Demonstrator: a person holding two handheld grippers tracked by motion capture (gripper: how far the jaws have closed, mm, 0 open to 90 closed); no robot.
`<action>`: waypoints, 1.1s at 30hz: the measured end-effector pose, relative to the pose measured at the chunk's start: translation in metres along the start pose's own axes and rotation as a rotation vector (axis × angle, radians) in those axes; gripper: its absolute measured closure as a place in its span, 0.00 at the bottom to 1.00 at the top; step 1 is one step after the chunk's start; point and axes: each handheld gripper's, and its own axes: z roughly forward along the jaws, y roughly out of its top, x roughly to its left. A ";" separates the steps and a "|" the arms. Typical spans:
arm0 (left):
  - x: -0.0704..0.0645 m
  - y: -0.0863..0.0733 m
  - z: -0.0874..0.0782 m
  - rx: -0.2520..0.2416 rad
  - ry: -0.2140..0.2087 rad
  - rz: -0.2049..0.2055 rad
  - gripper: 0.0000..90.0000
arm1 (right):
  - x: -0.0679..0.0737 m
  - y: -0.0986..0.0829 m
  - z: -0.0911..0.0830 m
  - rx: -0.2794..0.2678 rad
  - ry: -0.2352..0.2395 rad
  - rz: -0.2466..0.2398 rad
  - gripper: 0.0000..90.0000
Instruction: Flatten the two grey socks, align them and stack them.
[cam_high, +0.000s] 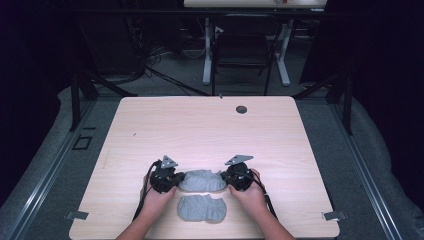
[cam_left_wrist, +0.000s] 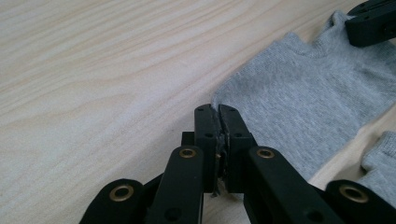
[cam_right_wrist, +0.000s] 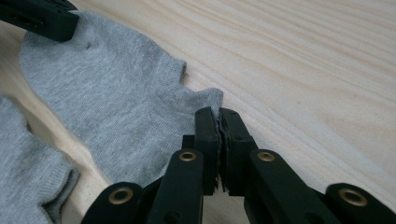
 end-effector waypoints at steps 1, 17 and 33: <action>0.000 0.000 -0.001 -0.003 -0.001 0.000 0.97 | 0.000 0.000 0.000 -0.002 0.004 0.002 0.96; -0.002 0.008 -0.016 -0.050 -0.023 0.004 0.97 | 0.007 0.010 -0.013 -0.052 0.029 -0.012 0.96; -0.006 0.013 -0.035 -0.075 -0.037 0.024 0.97 | 0.014 0.020 -0.033 -0.092 0.039 -0.045 0.96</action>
